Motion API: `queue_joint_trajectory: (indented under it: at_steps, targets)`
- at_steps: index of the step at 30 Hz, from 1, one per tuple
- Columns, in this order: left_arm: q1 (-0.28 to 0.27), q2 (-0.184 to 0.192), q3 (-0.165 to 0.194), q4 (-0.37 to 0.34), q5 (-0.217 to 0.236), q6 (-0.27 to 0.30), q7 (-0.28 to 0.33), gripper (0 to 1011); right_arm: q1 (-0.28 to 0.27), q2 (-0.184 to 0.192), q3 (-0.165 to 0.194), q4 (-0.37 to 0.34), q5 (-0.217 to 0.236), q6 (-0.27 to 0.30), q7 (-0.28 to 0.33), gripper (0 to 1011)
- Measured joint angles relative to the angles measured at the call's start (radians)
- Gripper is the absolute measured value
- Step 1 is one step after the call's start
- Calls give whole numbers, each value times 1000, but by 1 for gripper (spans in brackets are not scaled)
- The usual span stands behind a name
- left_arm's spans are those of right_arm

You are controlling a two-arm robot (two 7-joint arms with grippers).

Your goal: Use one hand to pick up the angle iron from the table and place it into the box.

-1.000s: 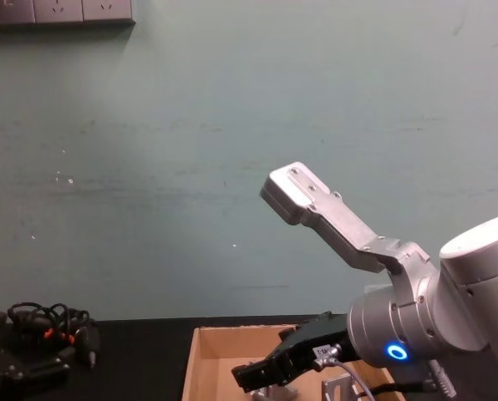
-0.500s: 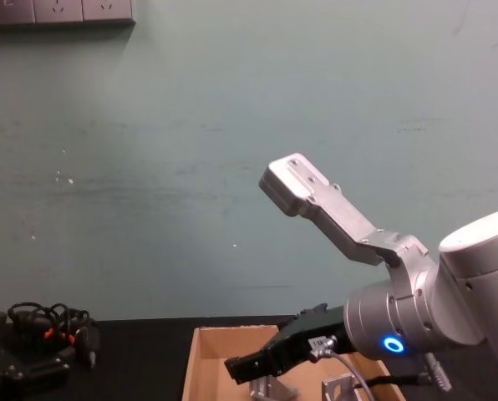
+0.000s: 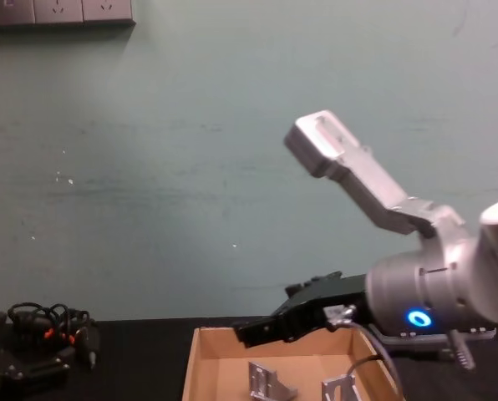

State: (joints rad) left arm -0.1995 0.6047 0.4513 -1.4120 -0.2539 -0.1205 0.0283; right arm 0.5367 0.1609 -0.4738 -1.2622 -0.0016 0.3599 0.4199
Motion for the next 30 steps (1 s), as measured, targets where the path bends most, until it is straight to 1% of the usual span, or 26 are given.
queue_joint_trajectory:
  at_steps: [2, 3, 6, 8, 11, 12, 18, 23, 24, 28, 30]
  targets:
    - [0, 0, 0, 0, 0, 0, 0, 1012, -15, 13, 10, -24, 8, -1, -1, 1003]
    - [0, 0, 0, 0, 0, 0, 0, 1011, -30, 26, 20, -49, 17, -2, -2, 1003]
    - [0, 0, 0, 0, 0, 0, 0, 1011, -54, 47, 38, -84, 29, -4, -7, 1003]
    - [0, 0, 0, 0, 0, 0, 0, 1011, -88, 78, 62, -124, 44, -10, -15, 1003]
    - [0, 0, 0, 0, 0, 0, 0, 1011, -110, 98, 79, -143, 54, -16, -20, 1003]
    - [0, 0, 0, 0, 0, 0, 0, 1011, -124, 110, 91, -154, 62, -21, -25, 1003]
    - [0, 0, 0, 0, 0, 0, 0, 1011, -163, 143, 127, -178, 85, -38, -38, 1003]
    - [0, 0, 0, 0, 0, 0, 0, 1011, -197, 170, 167, -184, 109, -58, -56, 1003]
    - [0, 0, 0, 0, 0, 0, 0, 1011, -197, 170, 167, -184, 109, -58, -56, 1003]
    - [0, 0, 0, 0, 0, 0, 0, 1011, -220, 182, 193, -182, 123, -69, -73, 1003]
    - [0, 0, 0, 0, 0, 0, 0, 1011, -228, 184, 200, -180, 127, -71, -78, 1003]
